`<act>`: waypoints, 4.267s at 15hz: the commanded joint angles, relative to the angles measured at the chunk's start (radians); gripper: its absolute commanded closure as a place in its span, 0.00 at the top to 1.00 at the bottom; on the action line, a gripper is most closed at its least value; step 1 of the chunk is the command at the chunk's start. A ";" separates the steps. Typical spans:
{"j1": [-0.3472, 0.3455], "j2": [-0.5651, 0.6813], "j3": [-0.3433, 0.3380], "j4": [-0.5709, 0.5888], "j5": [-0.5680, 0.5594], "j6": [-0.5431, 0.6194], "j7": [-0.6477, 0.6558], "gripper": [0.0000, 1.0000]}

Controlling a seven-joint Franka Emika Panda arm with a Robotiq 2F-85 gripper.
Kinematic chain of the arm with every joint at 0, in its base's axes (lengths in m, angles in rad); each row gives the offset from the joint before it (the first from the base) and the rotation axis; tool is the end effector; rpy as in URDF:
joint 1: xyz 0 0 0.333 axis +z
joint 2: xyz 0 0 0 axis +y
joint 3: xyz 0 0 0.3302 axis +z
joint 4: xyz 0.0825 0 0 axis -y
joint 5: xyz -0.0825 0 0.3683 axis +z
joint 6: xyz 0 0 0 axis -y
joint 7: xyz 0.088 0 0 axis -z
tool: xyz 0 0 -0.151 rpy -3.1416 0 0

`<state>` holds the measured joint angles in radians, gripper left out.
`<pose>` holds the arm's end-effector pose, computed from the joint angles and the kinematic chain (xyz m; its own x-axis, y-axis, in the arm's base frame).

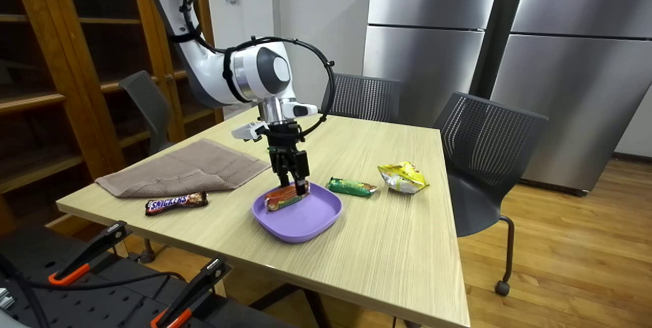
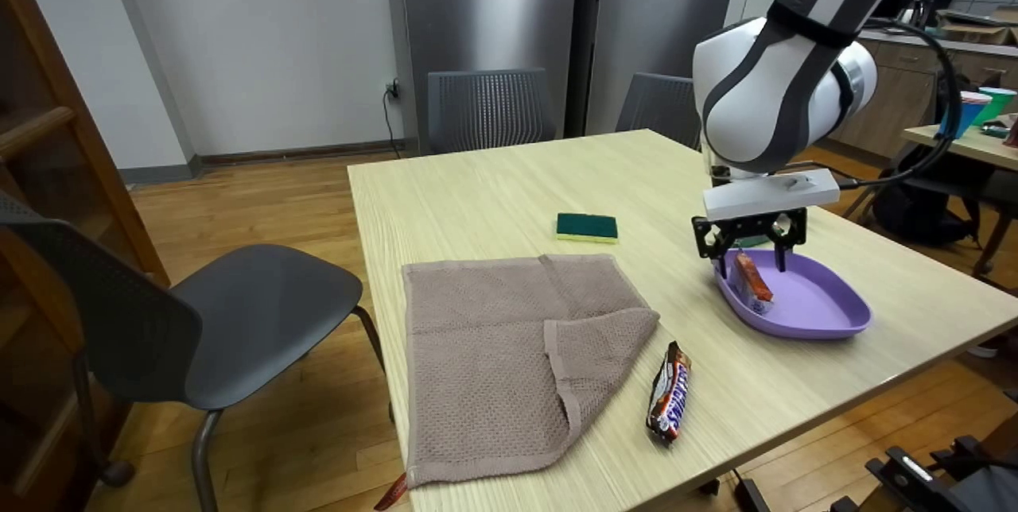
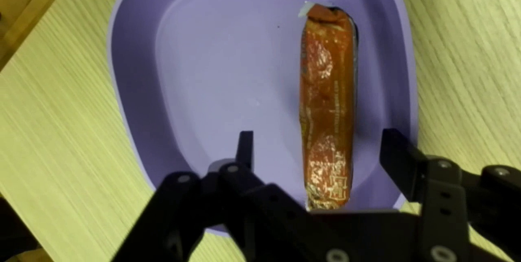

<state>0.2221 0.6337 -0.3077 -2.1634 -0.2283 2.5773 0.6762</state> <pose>0.5216 -0.0623 0.0812 0.8672 -0.4973 -0.0236 -0.4598 -0.8181 0.3454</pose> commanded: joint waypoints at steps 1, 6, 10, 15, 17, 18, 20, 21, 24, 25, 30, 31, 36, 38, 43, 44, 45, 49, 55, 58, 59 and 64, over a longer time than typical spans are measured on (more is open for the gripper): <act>0.013 -0.006 -0.016 0.003 -0.027 -0.003 0.013 1.00; -0.025 -0.033 0.005 0.009 0.009 -0.023 -0.021 1.00; -0.051 -0.037 0.007 0.030 0.026 -0.027 -0.024 1.00; -0.099 -0.032 0.019 0.074 0.086 -0.044 -0.023 1.00; -0.117 -0.027 0.025 0.097 0.119 -0.052 -0.022 1.00; -0.127 -0.023 0.028 0.111 0.137 -0.057 -0.021 1.00; -0.142 -0.013 0.032 0.138 0.174 -0.071 -0.011 1.00; -0.150 -0.008 0.035 0.153 0.191 -0.082 -0.007 1.00; -0.172 0.013 0.040 0.200 0.236 -0.110 0.007 1.00; -0.176 0.020 0.039 0.213 0.248 -0.115 0.013 1.00; -0.178 0.030 0.025 0.220 0.258 -0.099 0.041 1.00; -0.180 0.037 0.025 0.232 0.260 -0.106 0.055 1.00; -0.180 0.048 0.025 0.246 0.262 -0.112 0.070 1.00; -0.188 0.050 0.031 0.247 0.270 -0.096 0.063 1.00; -0.216 0.051 0.051 0.248 0.295 -0.068 0.046 1.00; -0.221 0.053 0.053 0.250 0.299 -0.063 0.046 1.00; -0.228 0.059 0.057 0.255 0.309 -0.057 0.050 1.00; -0.250 0.084 0.065 0.280 0.356 -0.049 0.067 1.00; -0.256 0.153 0.051 0.351 0.414 -0.032 0.114 1.00; -0.258 0.190 0.047 0.393 0.423 -0.037 0.152 1.00; -0.259 0.205 0.047 0.411 0.426 -0.040 0.168 1.00; -0.265 0.260 0.044 0.476 0.425 -0.051 0.227 1.00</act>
<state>-0.0288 0.8546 -0.2695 -1.7506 0.1842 2.5451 0.8646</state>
